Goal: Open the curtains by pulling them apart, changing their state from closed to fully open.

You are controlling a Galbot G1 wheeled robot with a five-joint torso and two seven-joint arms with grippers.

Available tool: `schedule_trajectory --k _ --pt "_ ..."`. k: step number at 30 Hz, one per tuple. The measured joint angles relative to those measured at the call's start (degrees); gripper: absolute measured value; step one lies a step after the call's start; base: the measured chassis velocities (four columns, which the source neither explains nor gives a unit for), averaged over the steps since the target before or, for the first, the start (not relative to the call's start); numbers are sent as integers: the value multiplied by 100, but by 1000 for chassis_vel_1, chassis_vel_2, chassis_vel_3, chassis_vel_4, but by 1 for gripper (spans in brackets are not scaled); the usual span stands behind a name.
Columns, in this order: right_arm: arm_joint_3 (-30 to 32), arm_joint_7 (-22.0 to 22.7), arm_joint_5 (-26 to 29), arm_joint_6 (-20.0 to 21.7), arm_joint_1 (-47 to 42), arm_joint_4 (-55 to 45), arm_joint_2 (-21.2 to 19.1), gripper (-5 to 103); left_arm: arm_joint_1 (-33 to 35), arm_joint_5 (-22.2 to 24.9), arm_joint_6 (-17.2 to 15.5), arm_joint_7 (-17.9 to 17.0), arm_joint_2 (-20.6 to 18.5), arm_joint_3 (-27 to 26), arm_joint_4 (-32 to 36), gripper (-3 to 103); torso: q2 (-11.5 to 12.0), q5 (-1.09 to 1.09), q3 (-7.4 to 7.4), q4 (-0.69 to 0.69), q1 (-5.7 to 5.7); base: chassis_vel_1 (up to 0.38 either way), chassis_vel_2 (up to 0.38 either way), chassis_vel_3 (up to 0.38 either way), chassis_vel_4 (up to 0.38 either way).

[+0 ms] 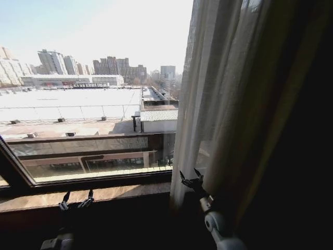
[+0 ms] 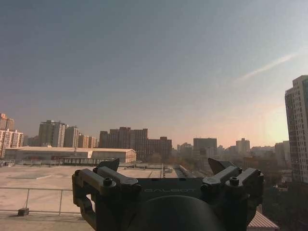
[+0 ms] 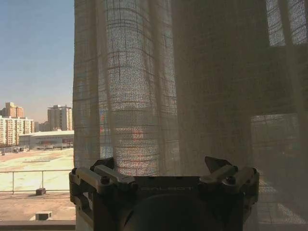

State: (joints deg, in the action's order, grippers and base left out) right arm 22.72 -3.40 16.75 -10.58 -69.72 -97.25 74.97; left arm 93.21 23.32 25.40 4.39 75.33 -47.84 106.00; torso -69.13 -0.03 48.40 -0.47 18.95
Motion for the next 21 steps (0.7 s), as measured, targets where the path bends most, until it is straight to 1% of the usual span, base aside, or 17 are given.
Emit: schedule_trajectory --k 4,11,17,18,19,21 --pt "-20 99 -87 44 20 -1 -16 100 -1 0 0 1 0 0 0 100 2 2 1 0 3 -106 111 120 -97" --pt "-253 241 -245 220 248 153 -5 100 4 0 0 3 0 0 0 100 -7 1 -6 1 -15 12 -4 -19 10" --pt "-476 249 -252 231 598 498 90 101 4 0 0 3 0 0 0 100 -5 0 -4 1 -11 19 -14 -25 20" --pt "-499 243 -254 222 660 568 112 97 3 0 0 3 0 -1 0 100 -3 0 -2 1 -8 0 0 0 0" --pt "-523 239 -254 199 719 644 136 97 2 0 0 3 0 0 0 100 -2 1 -1 1 -5 0 0 0 0" --pt "-549 240 -247 147 804 758 174 87 1 0 0 3 0 0 0 100 -1 2 0 1 -2 0 0 0 0"
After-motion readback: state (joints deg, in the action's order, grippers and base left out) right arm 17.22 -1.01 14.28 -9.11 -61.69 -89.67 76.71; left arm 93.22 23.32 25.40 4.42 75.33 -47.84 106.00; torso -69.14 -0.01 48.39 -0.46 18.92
